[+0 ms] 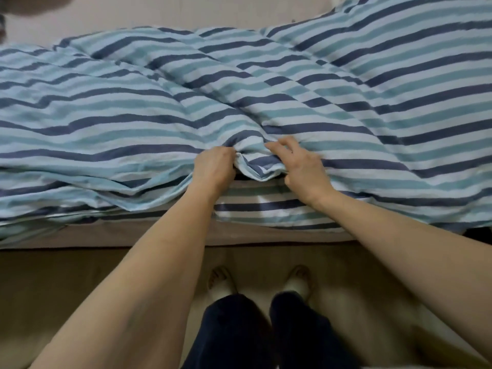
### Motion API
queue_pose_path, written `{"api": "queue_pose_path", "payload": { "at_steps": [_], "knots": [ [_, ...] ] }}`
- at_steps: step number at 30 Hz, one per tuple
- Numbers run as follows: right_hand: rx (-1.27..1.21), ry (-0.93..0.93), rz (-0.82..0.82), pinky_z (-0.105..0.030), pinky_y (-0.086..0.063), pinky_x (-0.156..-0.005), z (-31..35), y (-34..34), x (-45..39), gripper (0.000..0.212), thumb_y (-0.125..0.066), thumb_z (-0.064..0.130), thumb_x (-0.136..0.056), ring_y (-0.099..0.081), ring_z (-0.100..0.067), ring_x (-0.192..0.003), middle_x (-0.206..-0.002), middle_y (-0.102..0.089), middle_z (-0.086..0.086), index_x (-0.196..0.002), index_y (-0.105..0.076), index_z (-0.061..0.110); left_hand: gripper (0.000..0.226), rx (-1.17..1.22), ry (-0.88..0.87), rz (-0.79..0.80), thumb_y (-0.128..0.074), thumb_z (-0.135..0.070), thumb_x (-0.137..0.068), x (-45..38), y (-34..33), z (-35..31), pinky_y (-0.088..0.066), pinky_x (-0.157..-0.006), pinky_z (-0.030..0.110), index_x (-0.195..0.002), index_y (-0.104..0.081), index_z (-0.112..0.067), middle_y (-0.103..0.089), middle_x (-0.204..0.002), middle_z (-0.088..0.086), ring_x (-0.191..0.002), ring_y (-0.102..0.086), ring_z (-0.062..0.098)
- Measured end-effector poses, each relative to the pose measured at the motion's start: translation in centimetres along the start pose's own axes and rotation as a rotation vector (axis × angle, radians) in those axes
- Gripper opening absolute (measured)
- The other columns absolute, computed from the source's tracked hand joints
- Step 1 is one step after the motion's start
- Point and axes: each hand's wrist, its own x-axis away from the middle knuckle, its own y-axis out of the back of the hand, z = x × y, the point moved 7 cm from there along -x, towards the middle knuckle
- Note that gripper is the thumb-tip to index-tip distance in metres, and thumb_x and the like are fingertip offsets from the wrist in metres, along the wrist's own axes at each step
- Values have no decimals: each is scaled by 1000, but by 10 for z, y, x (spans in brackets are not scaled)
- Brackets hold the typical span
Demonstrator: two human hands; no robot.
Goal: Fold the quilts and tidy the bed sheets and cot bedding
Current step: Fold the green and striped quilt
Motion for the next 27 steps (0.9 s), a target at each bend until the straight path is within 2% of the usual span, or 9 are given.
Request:
{"api": "queue_pose_path", "payload": {
  "at_steps": [3,6,8,11,13,16,21,24,27],
  "knots": [
    [120,143,50,-42,-51,-65,13,-8,7,65,-52,-12,-74,-54,-36,-108,-137,-46,-17,-134,-52,14,12,-86,-78,132,-49,-21,-84,27,4,3,-40,-67,33,-91,-57,-16,-66,-102,14,-90,-62,33],
    [332,278,667,-42,-36,-104,19,-66,46,69,-48,5,-92,-26,-29,-140,-161,-8,-6,-152,-21,26,44,-243,39,719,-52,-42,-85,73,-27,36,-44,-88,35,-122,-55,-17,-57,-126,7,-111,-55,29],
    [286,175,918,-41,-25,-114,14,-80,62,66,-50,18,-94,-21,-28,-144,-161,-8,-5,-152,-20,25,54,-309,71,1047,-55,-52,-86,100,-41,48,-42,-100,38,-130,-53,-21,-54,-129,2,-116,-52,27],
    [-96,-79,698,-36,-42,-100,12,-51,37,40,-49,24,-95,-50,-24,-123,-137,-53,-6,-135,-51,19,41,-60,19,820,-55,-38,-91,78,-19,22,-45,-98,39,-125,-58,-16,-57,-127,4,-111,-55,25],
    [-235,-202,456,-37,-46,-95,-4,-9,25,34,-46,25,-97,-56,-20,-113,-127,-60,-3,-128,-57,18,34,58,-32,634,-48,-30,-97,59,15,-11,-46,-91,37,-124,-57,-11,-56,-126,8,-110,-54,27],
    [-333,-411,146,-32,-44,-95,-64,62,33,33,-46,21,-98,-54,-20,-114,-130,-56,-3,-130,-55,15,26,51,-184,495,-45,-26,-97,24,61,-83,-48,-88,39,-114,-56,-9,-59,-121,10,-106,-56,30],
    [-282,-818,-211,-38,-36,-104,-196,140,101,44,-48,19,-97,-41,-27,-126,-141,-41,-10,-139,-41,10,36,-42,-514,381,-44,-28,-99,-9,94,-244,-45,-94,40,-131,-50,-14,-48,-131,7,-121,-46,28],
    [-240,-984,-275,-40,-38,-101,-288,168,144,49,-53,20,-94,-42,-30,-124,-139,-40,-14,-139,-37,9,36,-9,-678,253,-45,-25,-98,-37,99,-357,-45,-97,40,-132,-49,-14,-44,-135,5,-126,-40,24],
    [-214,-1054,-200,-39,-39,-100,-357,168,158,56,-58,26,-91,-41,-31,-125,-140,-38,-16,-138,-33,9,40,111,-682,193,-47,-26,-98,-72,90,-429,-44,-101,39,-137,-46,-18,-36,-145,2,-134,-32,22]
  ]
}}
